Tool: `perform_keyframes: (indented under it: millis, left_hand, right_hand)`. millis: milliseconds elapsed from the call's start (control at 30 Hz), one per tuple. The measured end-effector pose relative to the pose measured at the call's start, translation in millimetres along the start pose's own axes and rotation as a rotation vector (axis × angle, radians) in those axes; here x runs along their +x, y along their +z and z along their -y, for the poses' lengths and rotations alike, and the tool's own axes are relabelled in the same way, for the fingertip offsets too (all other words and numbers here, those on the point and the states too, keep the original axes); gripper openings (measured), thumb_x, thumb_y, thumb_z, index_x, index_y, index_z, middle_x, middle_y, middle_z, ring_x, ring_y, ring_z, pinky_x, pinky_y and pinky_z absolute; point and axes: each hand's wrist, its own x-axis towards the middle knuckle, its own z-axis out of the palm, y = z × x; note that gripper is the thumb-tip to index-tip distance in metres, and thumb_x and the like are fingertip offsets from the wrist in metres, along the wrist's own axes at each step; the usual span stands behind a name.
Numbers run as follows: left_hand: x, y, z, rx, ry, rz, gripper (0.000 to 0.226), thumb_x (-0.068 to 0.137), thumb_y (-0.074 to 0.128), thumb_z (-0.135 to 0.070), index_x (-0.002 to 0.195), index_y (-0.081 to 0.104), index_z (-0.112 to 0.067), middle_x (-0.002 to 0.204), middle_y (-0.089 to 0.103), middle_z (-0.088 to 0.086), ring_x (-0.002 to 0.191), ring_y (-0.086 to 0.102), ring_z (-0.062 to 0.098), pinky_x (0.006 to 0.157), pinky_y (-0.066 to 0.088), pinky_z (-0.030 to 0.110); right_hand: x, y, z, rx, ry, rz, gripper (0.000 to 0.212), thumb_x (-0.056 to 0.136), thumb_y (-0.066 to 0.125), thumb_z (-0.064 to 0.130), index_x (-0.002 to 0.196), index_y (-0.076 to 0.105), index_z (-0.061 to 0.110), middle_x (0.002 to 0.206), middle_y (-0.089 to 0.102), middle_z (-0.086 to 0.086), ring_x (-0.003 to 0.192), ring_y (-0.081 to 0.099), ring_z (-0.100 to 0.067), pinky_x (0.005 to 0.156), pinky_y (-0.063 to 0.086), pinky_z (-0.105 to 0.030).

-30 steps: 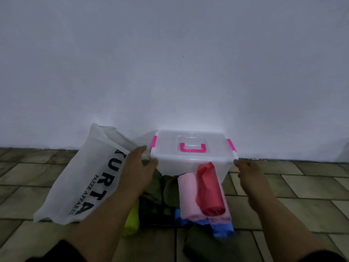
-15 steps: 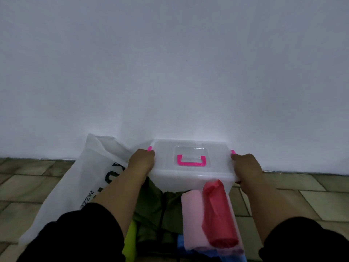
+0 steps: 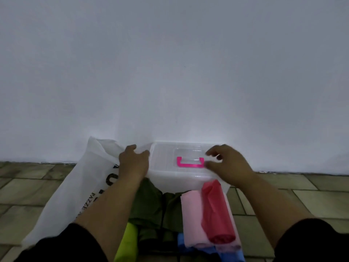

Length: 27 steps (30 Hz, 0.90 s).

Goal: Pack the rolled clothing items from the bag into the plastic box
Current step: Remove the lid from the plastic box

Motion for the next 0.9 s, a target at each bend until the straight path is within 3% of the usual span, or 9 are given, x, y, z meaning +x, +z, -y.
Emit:
perform_keyframes:
  millis: [100, 233, 300, 433, 567, 700, 800, 900]
  left_hand:
    - [-18, 12, 15, 0.164, 0.197, 0.160, 0.063, 0.087, 0.063, -0.027, 0.142, 0.033, -0.021, 0.134, 0.042, 0.008, 0.095, 0.046, 0.014, 0.069, 0.043, 0.023]
    - [-28, 17, 30, 0.071, 0.123, 0.278, 0.067, 0.089, 0.061, -0.025, 0.145, 0.026, -0.020, 0.139, 0.042, 0.009, 0.110, 0.048, 0.023, 0.078, 0.047, 0.029]
    - [-30, 16, 32, 0.043, 0.139, 0.267, 0.072, 0.090, 0.059, -0.032, 0.148, 0.017, -0.024, 0.143, 0.039, 0.009, 0.108, 0.046, 0.021, 0.077, 0.044, 0.028]
    - [-31, 16, 38, 0.018, 0.148, 0.256, 0.078, 0.090, 0.045, -0.056, 0.151, 0.006, -0.028, 0.156, 0.023, 0.007, 0.135, 0.033, 0.029, 0.106, 0.032, 0.041]
    - [-34, 19, 45, 0.090, 0.231, 0.267, 0.074, 0.091, 0.052, -0.048, 0.151, 0.012, -0.029, 0.155, 0.024, 0.006, 0.137, 0.031, 0.025, 0.104, 0.032, 0.035]
    - [-34, 24, 48, 0.100, 0.267, 0.234, 0.075, 0.091, 0.054, -0.047, 0.151, 0.013, -0.029, 0.153, 0.026, 0.006, 0.134, 0.035, 0.025, 0.104, 0.033, 0.036]
    - [-34, 26, 49, 0.099, 0.266, 0.229, 0.075, 0.091, 0.053, -0.048, 0.151, 0.012, -0.031, 0.155, 0.024, 0.004, 0.135, 0.033, 0.024, 0.105, 0.032, 0.035]
    - [-35, 27, 51, 0.097, 0.275, 0.214, 0.075, 0.091, 0.052, -0.049, 0.151, 0.012, -0.030, 0.155, 0.024, 0.004, 0.136, 0.032, 0.023, 0.106, 0.030, 0.035]
  right_hand:
    - [-8, 10, 21, -0.342, -0.144, 0.270, 0.043, 0.074, 0.070, 0.046, 0.114, 0.061, 0.032, 0.107, 0.054, 0.006, 0.101, 0.050, -0.014, 0.082, 0.043, -0.028]
    - [-5, 11, 27, -0.403, -0.169, 0.277, 0.031, 0.081, 0.067, 0.034, 0.111, 0.062, 0.027, 0.109, 0.054, 0.003, 0.103, 0.051, -0.017, 0.084, 0.044, -0.031]
    - [-3, 9, 27, -0.400, -0.212, 0.254, 0.028, 0.082, 0.066, 0.032, 0.109, 0.063, 0.025, 0.108, 0.055, 0.004, 0.102, 0.052, -0.017, 0.079, 0.042, -0.029]
    - [2, -17, 36, -0.292, -0.205, 0.065, 0.024, 0.082, 0.066, 0.031, 0.105, 0.066, 0.022, 0.101, 0.058, 0.001, 0.098, 0.055, -0.019, 0.074, 0.038, -0.027]
    - [-3, -73, 41, -0.127, -0.122, -0.165, 0.012, 0.079, 0.070, 0.029, 0.090, 0.067, 0.026, 0.086, 0.062, 0.006, 0.078, 0.056, -0.012, 0.065, 0.036, -0.025]
    - [-51, -105, 10, -0.061, 0.076, -0.339, 0.006, 0.076, 0.068, 0.032, 0.080, 0.063, 0.033, 0.075, 0.061, 0.016, 0.069, 0.053, 0.003, 0.056, 0.032, -0.019]
    - [-93, -90, -35, -0.144, 0.348, -0.379, 0.015, 0.081, 0.067, 0.030, 0.095, 0.066, 0.025, 0.078, 0.060, 0.010, 0.068, 0.054, -0.010, 0.061, 0.039, -0.025]
    - [-113, -47, -61, -0.264, 0.558, -0.282, 0.025, 0.081, 0.064, 0.024, 0.106, 0.067, 0.020, 0.081, 0.061, -0.001, 0.067, 0.056, -0.020, 0.065, 0.047, -0.031]
